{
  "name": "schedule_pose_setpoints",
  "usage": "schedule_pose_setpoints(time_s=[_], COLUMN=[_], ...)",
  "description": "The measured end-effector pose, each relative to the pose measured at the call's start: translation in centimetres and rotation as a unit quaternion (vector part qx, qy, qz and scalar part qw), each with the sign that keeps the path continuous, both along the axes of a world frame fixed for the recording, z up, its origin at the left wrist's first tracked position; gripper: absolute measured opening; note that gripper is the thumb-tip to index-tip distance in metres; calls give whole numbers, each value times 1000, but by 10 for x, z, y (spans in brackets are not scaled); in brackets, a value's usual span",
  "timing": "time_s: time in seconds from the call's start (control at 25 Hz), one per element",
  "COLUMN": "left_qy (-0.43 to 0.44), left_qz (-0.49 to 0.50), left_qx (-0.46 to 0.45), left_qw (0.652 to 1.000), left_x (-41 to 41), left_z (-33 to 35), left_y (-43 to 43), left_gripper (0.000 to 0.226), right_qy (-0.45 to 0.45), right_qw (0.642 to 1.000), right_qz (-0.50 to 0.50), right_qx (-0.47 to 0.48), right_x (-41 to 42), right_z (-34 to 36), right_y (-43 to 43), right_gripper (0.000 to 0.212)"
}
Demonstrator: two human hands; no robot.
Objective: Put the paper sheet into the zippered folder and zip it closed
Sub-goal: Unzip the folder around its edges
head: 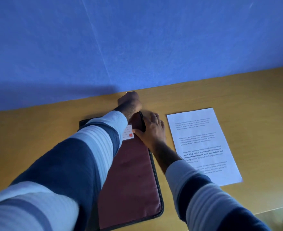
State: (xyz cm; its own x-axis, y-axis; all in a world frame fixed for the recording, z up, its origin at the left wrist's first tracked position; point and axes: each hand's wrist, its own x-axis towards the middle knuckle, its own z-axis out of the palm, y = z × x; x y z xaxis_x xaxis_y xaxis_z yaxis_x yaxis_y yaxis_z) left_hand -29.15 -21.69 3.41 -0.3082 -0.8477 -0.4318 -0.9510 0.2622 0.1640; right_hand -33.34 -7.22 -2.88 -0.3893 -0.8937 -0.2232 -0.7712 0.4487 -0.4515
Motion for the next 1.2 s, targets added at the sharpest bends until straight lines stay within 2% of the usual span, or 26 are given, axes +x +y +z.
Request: schedule_pose_setpoints(time_s=[0.12, 0.2, 0.28, 0.4, 0.68, 0.8, 0.92, 1.0, 1.2], left_qy=[2, 43, 76, 72, 106, 120, 130, 132, 141], left_qz=[-24, -15, -10, -28, -12, -5, -9, -7, -9], left_qx=[13, 55, 97, 132, 143, 142, 140, 140, 129], left_qw=[1000, 997, 992, 988, 984, 983, 982, 981, 982], left_x=[-8, -3, 8, 22, 27, 28, 28, 28, 29], left_z=[-3, -7, -9, -17, -14, -14, -15, -17, -19], left_y=[4, 0, -5, -12, -15, -14, -14, -15, -12], left_gripper=[12, 25, 36, 21, 18, 5, 17, 10, 9], right_qy=[-22, -46, -27, -2, 46, 70, 94, 109, 130], right_qw=[1000, 998, 998, 999, 994, 993, 990, 989, 985], right_qz=[16, 16, 25, 31, 96, 97, 98, 99, 112], right_qx=[4, -34, -59, -40, -14, -22, -26, -27, -28], right_x=[-10, -23, -38, -52, -48, -43, -40, -39, -38], right_z=[5, 10, 12, 16, 18, 17, 18, 19, 14], right_y=[-2, -3, -5, -17, -38, -41, -43, -42, -29], right_gripper=[71, 52, 34, 38, 31, 26, 27, 30, 28])
